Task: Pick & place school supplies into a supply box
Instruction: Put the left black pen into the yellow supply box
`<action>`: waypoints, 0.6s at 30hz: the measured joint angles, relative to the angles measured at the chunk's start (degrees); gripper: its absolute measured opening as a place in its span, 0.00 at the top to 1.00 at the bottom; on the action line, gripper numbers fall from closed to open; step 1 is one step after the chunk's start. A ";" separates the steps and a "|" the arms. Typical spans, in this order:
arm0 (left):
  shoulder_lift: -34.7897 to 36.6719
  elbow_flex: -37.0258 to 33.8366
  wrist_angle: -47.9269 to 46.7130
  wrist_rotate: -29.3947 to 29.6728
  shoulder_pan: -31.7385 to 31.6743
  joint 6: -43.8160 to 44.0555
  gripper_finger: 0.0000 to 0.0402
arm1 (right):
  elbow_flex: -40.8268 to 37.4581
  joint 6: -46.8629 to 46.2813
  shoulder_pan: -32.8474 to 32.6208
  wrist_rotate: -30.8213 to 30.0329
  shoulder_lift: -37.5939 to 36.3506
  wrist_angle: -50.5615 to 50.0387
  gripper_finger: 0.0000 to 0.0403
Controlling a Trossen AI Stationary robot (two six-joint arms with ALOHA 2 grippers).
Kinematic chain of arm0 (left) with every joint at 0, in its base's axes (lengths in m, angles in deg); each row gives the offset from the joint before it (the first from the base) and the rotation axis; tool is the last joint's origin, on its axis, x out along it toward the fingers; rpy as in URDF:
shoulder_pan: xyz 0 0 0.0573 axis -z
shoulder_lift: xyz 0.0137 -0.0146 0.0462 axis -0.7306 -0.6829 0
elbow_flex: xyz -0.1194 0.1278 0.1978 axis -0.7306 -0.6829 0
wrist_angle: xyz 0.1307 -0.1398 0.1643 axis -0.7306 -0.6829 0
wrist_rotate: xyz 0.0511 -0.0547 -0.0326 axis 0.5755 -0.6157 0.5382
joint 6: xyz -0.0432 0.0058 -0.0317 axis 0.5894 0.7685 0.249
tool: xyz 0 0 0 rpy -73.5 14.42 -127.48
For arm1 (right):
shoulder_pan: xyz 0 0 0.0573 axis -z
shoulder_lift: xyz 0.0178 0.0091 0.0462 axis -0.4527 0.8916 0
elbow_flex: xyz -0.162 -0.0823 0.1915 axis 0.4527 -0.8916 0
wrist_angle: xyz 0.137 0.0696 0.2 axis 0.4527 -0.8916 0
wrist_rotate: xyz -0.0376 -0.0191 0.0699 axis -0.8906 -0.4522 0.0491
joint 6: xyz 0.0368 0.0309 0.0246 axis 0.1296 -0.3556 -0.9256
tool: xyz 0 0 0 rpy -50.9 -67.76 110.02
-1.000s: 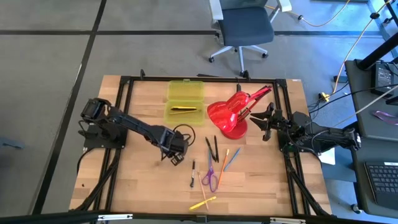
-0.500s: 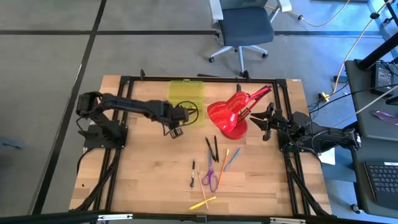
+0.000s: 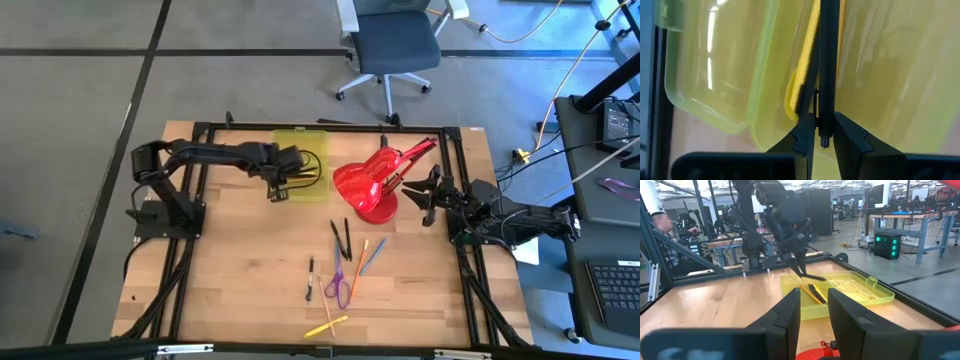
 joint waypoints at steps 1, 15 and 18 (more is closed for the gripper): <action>-0.80 0.01 0.03 0.41 -0.37 -1.34 0.89 | -0.01 0.02 -0.01 0.00 0.01 0.02 0.74; -3.75 0.01 0.66 2.92 -2.10 -8.01 0.87 | 0.00 0.04 0.00 -0.04 0.00 0.04 0.74; -3.75 0.01 0.64 1.28 -2.10 -8.52 0.86 | -0.01 0.04 -0.01 -0.04 0.00 0.04 0.74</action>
